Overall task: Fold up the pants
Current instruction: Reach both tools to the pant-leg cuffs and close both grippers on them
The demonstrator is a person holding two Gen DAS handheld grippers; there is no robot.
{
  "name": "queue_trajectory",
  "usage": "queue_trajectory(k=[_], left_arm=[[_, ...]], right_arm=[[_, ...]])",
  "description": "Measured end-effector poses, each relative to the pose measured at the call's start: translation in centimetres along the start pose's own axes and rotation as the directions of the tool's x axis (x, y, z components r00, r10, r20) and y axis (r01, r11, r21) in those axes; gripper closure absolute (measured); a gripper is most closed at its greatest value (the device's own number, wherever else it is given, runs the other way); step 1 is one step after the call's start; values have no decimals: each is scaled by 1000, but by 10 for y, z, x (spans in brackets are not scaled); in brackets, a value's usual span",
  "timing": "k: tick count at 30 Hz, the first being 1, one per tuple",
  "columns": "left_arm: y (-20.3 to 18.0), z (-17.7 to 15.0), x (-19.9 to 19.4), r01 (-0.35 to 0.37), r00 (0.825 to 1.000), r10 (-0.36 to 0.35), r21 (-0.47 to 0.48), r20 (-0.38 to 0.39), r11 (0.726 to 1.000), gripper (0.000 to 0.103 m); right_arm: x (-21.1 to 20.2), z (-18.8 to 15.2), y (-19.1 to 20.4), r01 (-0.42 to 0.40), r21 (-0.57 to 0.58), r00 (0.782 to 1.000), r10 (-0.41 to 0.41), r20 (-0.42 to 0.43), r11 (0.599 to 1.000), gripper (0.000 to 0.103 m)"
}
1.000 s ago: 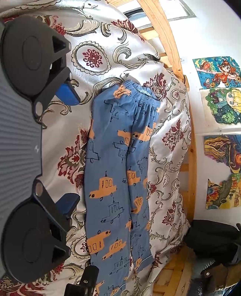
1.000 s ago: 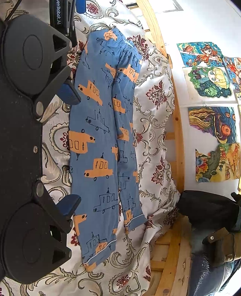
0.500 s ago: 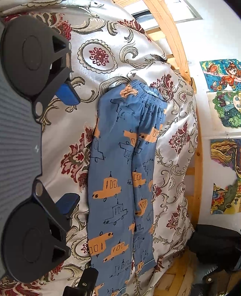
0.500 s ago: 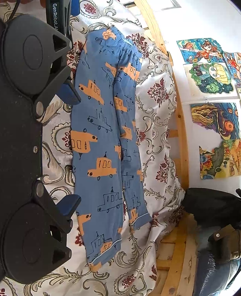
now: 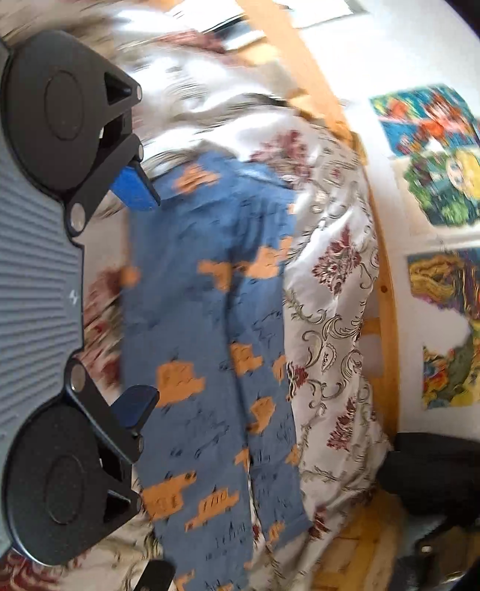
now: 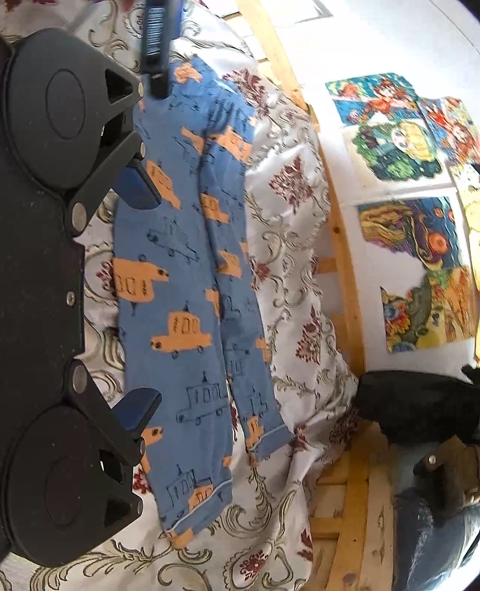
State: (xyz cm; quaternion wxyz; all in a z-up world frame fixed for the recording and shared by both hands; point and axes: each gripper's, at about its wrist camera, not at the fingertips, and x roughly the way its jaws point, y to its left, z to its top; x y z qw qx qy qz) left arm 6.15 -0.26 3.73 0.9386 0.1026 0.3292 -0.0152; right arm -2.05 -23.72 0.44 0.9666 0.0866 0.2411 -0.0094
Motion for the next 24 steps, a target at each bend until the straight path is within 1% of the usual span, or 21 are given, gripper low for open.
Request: queue_trajectory(k=[2,4,6,9,10,11,13,14,15,17,19,20,22,24], left_arm=[[8,25,10,-5,999,6,7,-40,1000,0],[15,47,25,16,997,-16,-1,-72,1000,0],[18,66,44,31,997,-30,14,-65,999,0],[23,94,81,83,995,-80,44,-65,996,0],[26,101,93,87,995,-85,41,-61,995,0],[29,106,102,96,995,-94,43,-41,994,0],[33,116,119,123,992,-126,95,20,988,0],[33,123,128,134,990,-139,137,30,981,0],[33,132,139,149,987,-157,186,28,971,0],[30,149,158,190,979,-201,245,20,951,0],[22,165,184,261,963,-268,295,-15,919,0],[18,171,198,296,953,-299,313,-42,902,0],[5,183,229,365,931,-350,351,-108,862,0],[-4,189,257,408,913,-374,375,-162,833,0]], right_arm=[[4,-1,-4,-10,33,1000,10,-17,999,1],[9,-4,-6,-36,68,998,39,-50,997,0],[11,-4,-7,-58,73,996,63,-70,996,0],[16,2,-13,-84,96,992,92,-82,992,0],[20,6,-16,-98,103,991,107,-83,990,0],[27,9,-18,-109,98,989,118,-90,989,0],[47,26,-25,-134,62,983,141,-118,989,1],[58,37,-29,-156,35,980,160,-119,987,0],[71,49,-33,-188,-9,976,185,-117,982,0],[104,79,-42,-251,-118,963,236,-130,961,0],[147,110,-49,-330,-217,940,299,-164,919,1],[169,124,-52,-358,-259,930,317,-187,897,1],[215,152,-57,-375,-324,923,317,-221,868,1],[260,173,-59,-398,-363,912,319,-259,842,1]])
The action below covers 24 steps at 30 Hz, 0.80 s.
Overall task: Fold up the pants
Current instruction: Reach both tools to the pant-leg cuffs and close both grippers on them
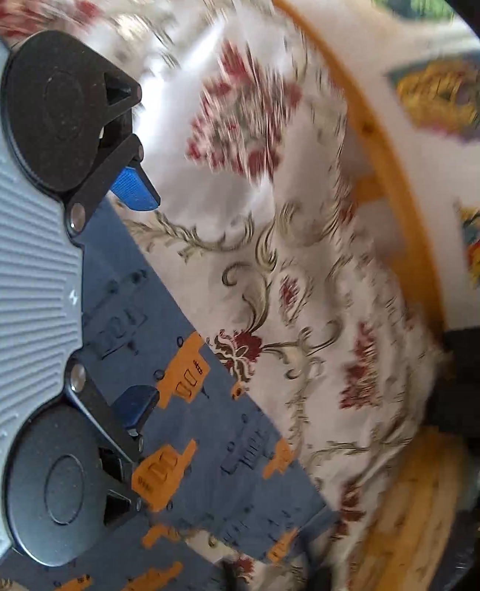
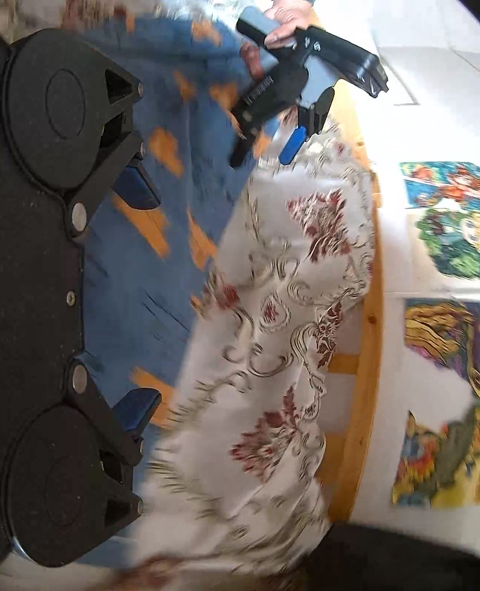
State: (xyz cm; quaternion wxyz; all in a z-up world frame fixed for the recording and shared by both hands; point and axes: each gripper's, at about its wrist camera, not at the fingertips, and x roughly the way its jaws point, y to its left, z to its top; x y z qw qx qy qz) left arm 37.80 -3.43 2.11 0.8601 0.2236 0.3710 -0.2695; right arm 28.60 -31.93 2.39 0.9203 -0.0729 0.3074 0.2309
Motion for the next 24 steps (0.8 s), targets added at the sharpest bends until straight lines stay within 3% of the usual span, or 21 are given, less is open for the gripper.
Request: queue_trajectory(k=[4,8,11,13,14,18,20,21,22,24], left_arm=[[18,8,46,46,997,-45,15,-70,999,4],[40,7,75,101,988,-107,-57,-115,993,15],[50,4,85,173,974,-185,-97,-128,980,19],[48,3,87,209,965,-216,-63,-147,976,29],[46,2,89,207,963,-211,-38,-169,978,36],[33,4,93,173,960,-161,35,-230,984,42],[30,6,93,151,959,-138,31,-246,988,65],[27,7,93,137,958,-125,30,-257,990,71],[22,9,93,127,959,-113,40,-261,991,85],[9,9,91,98,961,-74,78,-266,992,94]], right_arm=[[68,32,-47,-53,-10,991,51,-125,999,3],[111,46,-69,-121,-19,970,114,-215,992,13],[129,47,-73,-178,-53,948,157,-276,983,25],[139,46,-72,-204,-89,931,165,-326,975,44],[141,44,-71,-211,-106,925,163,-345,972,48],[138,38,-72,-237,-111,916,183,-357,965,60],[135,35,-71,-230,-117,917,175,-358,966,68],[133,34,-70,-226,-119,918,171,-357,967,74],[132,33,-68,-218,-125,921,162,-353,968,81],[128,31,-61,-192,-152,931,131,-341,970,91]])
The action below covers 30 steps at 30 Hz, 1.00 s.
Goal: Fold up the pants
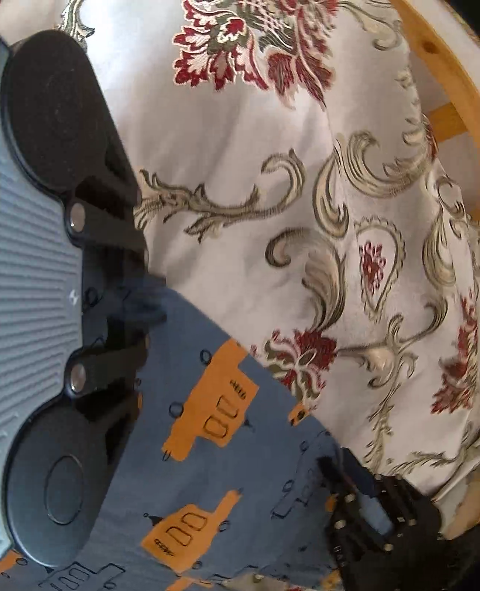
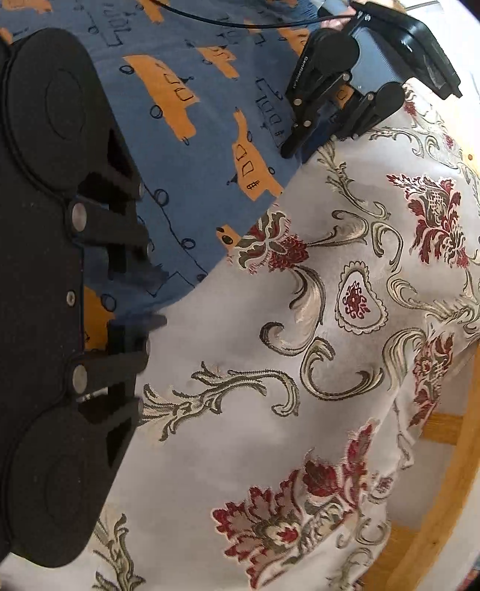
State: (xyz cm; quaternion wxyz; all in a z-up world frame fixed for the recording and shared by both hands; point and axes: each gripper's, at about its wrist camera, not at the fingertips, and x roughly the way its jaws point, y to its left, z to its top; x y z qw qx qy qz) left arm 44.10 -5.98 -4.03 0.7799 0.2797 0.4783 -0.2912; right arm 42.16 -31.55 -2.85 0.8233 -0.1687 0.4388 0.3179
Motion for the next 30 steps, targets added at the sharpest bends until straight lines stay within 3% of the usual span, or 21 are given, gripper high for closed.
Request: queue_trajectory(k=[3,8,11,14,19,24,28,30], left_arm=[[-12,-2,-3,-57,998,56,18,19,998,100],[-18,-5,-23,-149,984,156,-85,89,985,101],[-24,-1,-36,-221,959,234,-92,160,971,101],[-24,8,-44,-307,919,324,-108,226,946,101],[-6,23,-29,-371,886,398,-150,237,916,101],[10,27,1,-386,889,416,-172,192,906,99],[12,18,2,-380,890,406,-152,209,912,86],[16,14,-7,-351,896,381,-161,227,922,69]], right_arm=[[-4,-3,12,58,-20,998,-57,14,998,99],[-17,-4,34,178,-89,982,-170,86,980,101],[-24,-1,45,273,-150,957,-252,141,950,101],[-23,10,49,377,-199,920,-341,190,905,101],[-2,38,32,463,-196,881,-423,212,865,101],[38,49,17,496,-211,868,-473,154,842,103],[49,47,8,494,-163,868,-475,145,854,103],[44,45,7,497,-120,864,-477,160,859,92]])
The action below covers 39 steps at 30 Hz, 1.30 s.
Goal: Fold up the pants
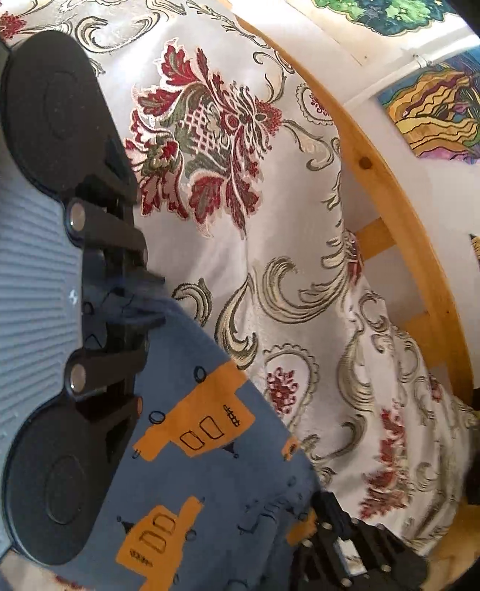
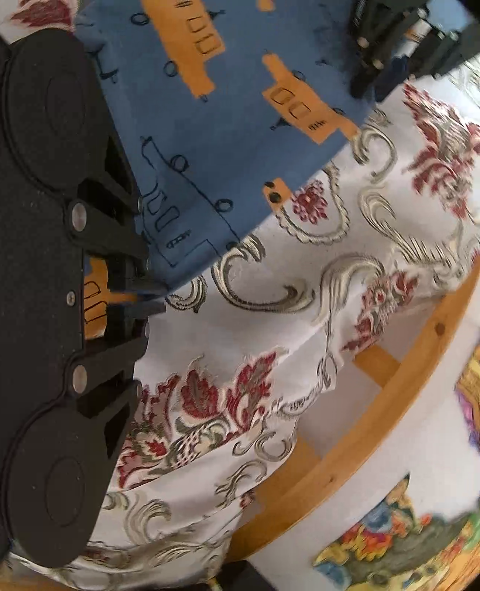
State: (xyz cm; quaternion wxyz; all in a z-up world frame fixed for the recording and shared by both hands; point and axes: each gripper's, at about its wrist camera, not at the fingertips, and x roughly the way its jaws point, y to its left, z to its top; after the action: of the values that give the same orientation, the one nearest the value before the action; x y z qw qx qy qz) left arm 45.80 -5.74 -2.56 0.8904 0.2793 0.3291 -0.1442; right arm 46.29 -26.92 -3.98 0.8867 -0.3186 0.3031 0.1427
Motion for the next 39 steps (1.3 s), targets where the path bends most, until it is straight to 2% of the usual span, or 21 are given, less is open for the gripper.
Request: queue_trajectory(k=[1,2,3,4,5,7,9,11,14,15,17,19,21,23,27,29,31,33,35,37,39], left_arm=[[7,-1,-5,3,1000,-3,-18,3,1000,50],[17,-4,-12,-1,1000,2,-43,10,999,35],[27,-6,-19,-3,1000,4,-69,22,998,30],[40,-10,-29,-2,999,6,-95,39,995,20],[54,-15,-38,-2,998,9,-117,58,993,8],[82,-24,-55,-8,995,21,-137,93,991,0],[108,-32,-66,10,997,1,-135,76,991,0],[132,-37,-69,74,997,-71,-160,25,984,0],[157,-54,-70,152,986,-163,-216,-32,964,1],[162,-59,-68,167,981,-185,-229,-57,959,2],[164,-68,-64,192,967,-227,-254,-118,948,16],[162,-72,-65,228,953,-269,-261,-138,938,17],[154,-70,-65,239,950,-275,-223,-148,945,17],[142,-64,-59,221,952,-248,-159,-179,962,20],[121,-59,-43,135,951,-146,-57,-273,989,37],[118,-58,-42,155,946,-168,-70,-277,986,56],[118,-56,-40,163,937,-184,-95,-297,982,63],[117,-55,-37,143,936,-164,-87,-311,986,70],[115,-55,-37,123,937,-142,-79,-320,989,83],[115,-55,-37,117,938,-142,-96,-317,988,87],[113,-54,-39,86,945,-110,-88,-309,992,89]], right_arm=[[-3,0,-1,4,17,1000,-4,13,1000,82],[-8,-1,-3,12,33,1000,-13,26,999,74],[-14,-2,-4,18,47,999,-20,43,999,58],[-22,-2,-5,18,64,997,-23,75,998,41],[-30,-2,-4,7,80,994,-16,108,997,35],[-47,1,-1,-49,102,982,29,188,994,16],[-58,7,7,-115,90,965,90,248,989,9],[-62,20,21,-184,54,944,161,286,981,5],[-60,45,40,-255,0,918,242,315,967,1],[-56,54,47,-264,-22,913,257,317,964,1],[-50,68,58,-269,-63,908,275,315,961,1],[-41,82,63,-281,-84,907,293,301,956,5],[-35,92,65,-300,-92,907,314,280,950,7],[-29,98,66,-307,-121,910,329,254,944,9],[-17,105,70,-297,-165,927,326,185,940,28],[-13,108,71,-306,-169,930,333,158,937,34],[-9,109,73,-320,-185,931,345,122,929,47],[-5,110,75,-326,-201,934,348,84,924,57],[-6,110,76,-326,-209,935,347,73,922,67],[-9,108,76,-325,-211,936,345,69,922,80],[-14,106,77,-313,-220,939,336,73,924,86]])
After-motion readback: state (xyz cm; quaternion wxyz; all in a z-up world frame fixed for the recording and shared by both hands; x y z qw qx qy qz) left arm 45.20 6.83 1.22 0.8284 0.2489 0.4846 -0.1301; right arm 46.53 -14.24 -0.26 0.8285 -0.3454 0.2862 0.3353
